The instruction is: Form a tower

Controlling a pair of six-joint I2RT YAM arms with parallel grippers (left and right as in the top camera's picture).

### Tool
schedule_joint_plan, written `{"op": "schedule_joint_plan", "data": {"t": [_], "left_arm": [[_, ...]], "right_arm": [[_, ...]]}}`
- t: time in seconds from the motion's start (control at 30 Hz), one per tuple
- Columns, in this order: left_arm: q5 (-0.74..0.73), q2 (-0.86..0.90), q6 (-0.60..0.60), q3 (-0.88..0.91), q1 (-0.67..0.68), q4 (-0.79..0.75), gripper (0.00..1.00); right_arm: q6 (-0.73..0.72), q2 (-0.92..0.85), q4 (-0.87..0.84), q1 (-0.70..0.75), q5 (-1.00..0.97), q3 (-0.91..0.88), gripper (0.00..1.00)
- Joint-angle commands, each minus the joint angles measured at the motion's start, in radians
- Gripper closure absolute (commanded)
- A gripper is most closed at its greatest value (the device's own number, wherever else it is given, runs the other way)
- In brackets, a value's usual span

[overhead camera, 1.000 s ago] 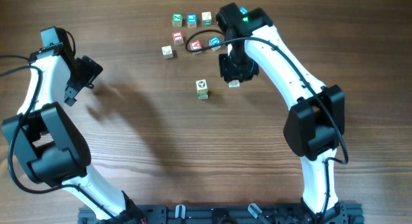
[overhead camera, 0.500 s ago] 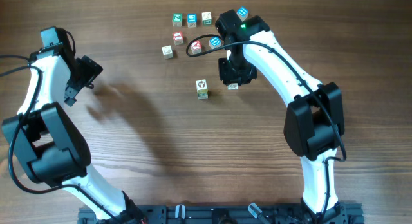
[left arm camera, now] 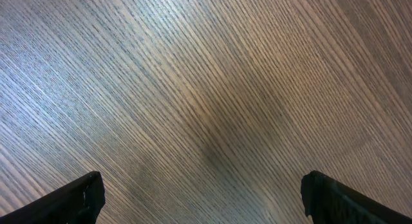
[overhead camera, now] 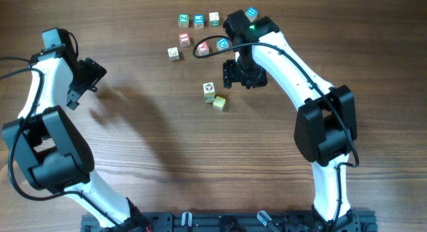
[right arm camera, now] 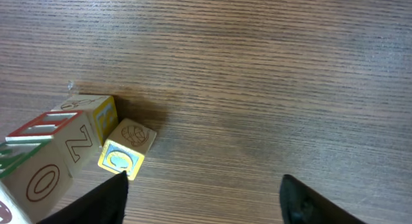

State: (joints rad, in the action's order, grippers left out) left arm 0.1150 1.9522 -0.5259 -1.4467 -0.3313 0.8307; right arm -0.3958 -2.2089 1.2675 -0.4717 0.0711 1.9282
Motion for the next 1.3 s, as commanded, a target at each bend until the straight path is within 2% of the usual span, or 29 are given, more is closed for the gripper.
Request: {"op": "schedule_joint_plan", "data": {"t": [0.0, 0.3, 0.6, 0.77, 0.87, 0.9, 0.93, 1.0, 1.07, 1.1, 1.17, 1.2, 1.27], "left_arm": [[0.010, -0.020, -0.003, -0.010, -0.003, 0.000, 0.00], [0.010, -0.020, -0.003, -0.010, -0.003, 0.000, 0.00], [0.010, -0.020, -0.003, -0.010, -0.003, 0.000, 0.00], [0.010, -0.020, -0.003, -0.010, -0.003, 0.000, 0.00], [0.010, -0.020, -0.003, -0.010, -0.003, 0.000, 0.00], [0.010, -0.020, -0.003, -0.010, -0.003, 0.000, 0.00], [0.010, -0.020, -0.003, -0.010, -0.003, 0.000, 0.00], [0.010, -0.020, -0.003, -0.010, -0.003, 0.000, 0.00], [0.010, -0.020, -0.003, -0.010, -0.003, 0.000, 0.00], [0.010, -0.020, -0.003, -0.010, -0.003, 0.000, 0.00], [0.010, -0.020, -0.003, -0.010, -0.003, 0.000, 0.00], [0.010, -0.020, -0.003, -0.010, -0.003, 0.000, 0.00], [0.010, -0.020, -0.003, -0.010, -0.003, 0.000, 0.00]], "right_arm": [[0.000, -0.018, -0.004, -0.005, 0.008, -0.008, 0.21], [0.001, -0.018, -0.037, -0.013, 0.080, -0.008, 0.20], [0.002, -0.018, -0.040, -0.023, 0.073, -0.008, 0.20], [-0.042, -0.018, -0.091, 0.035, 0.235, -0.008, 0.19], [-0.076, -0.018, -0.095, 0.066, 0.245, -0.008, 0.11], [-0.076, -0.018, -0.095, 0.073, 0.245, -0.008, 0.14], [-0.080, -0.018, -0.095, 0.083, 0.245, -0.009, 0.24], [-0.081, -0.018, -0.097, 0.105, 0.289, -0.009, 0.51], [-0.074, -0.018, -0.095, 0.137, 0.342, -0.009, 0.87], [-0.074, -0.018, -0.090, 0.155, 0.376, -0.009, 0.96], [-0.014, -0.018, -0.072, 0.198, 0.506, -0.009, 0.96], [0.067, -0.018, -0.047, 0.224, 0.603, -0.009, 0.96], [0.124, -0.018, -0.012, 0.236, 0.615, -0.009, 0.96]]}}
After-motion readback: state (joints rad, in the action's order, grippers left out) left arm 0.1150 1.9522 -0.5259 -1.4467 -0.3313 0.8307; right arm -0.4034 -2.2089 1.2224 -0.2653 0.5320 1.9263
